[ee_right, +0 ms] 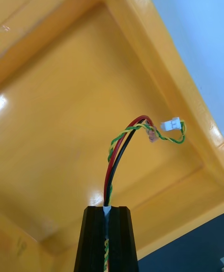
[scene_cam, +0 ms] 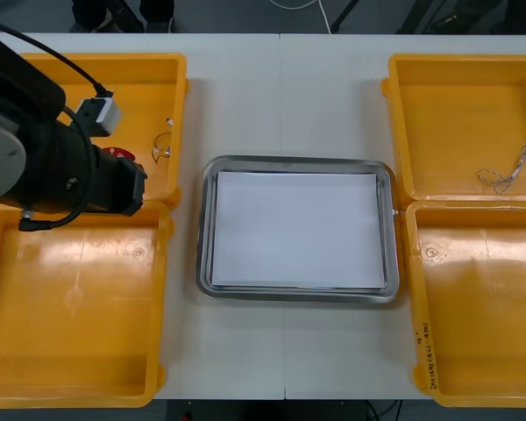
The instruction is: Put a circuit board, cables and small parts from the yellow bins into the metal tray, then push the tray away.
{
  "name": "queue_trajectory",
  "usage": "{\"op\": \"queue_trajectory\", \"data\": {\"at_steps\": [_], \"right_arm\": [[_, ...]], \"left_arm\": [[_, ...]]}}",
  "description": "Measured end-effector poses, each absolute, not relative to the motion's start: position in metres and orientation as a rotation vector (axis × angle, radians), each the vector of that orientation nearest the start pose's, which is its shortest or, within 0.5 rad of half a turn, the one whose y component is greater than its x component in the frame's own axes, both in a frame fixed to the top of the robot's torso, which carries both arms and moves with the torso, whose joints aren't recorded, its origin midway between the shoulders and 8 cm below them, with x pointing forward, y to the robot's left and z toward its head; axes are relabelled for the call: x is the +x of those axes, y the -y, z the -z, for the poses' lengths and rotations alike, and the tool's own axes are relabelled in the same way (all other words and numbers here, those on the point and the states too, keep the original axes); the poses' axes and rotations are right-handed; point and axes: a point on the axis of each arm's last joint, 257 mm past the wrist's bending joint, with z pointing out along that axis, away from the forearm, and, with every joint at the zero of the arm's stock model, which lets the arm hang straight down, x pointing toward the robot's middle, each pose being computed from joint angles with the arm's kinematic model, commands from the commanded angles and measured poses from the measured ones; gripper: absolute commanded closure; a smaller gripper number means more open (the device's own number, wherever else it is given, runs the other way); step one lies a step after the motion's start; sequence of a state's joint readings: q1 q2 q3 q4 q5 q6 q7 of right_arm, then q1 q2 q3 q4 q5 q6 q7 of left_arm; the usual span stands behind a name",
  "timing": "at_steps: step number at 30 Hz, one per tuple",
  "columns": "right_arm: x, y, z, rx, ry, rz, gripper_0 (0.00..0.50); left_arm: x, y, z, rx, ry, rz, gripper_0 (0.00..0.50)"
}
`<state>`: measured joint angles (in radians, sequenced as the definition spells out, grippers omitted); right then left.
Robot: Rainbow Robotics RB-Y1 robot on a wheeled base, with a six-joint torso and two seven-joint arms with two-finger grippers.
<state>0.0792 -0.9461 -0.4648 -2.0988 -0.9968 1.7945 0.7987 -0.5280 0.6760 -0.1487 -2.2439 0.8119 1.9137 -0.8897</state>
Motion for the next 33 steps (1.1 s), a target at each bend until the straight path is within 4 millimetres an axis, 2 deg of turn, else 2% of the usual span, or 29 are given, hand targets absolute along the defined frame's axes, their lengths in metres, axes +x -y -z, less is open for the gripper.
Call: {"op": "queue_trajectory", "data": {"at_steps": [8,17,26,33], "right_arm": [[0.337,0.449,0.155,0.776,-2.605,-0.063,0.5],[0.351,0.421,0.121,0.607,-2.59,-0.104,0.5],[0.371,0.376,0.098,0.238,-2.596,-0.041,0.5],[0.379,0.337,0.092,-0.15,-2.606,-0.048,0.5]], "left_arm": [[0.412,-0.143,0.147,0.041,-2.747,0.195,0.5],[0.415,-0.105,0.151,0.09,-2.816,0.189,0.5],[0.413,-0.067,0.179,0.098,-2.875,0.182,0.5],[0.405,-0.056,0.208,0.118,-2.925,0.108,0.5]]}}
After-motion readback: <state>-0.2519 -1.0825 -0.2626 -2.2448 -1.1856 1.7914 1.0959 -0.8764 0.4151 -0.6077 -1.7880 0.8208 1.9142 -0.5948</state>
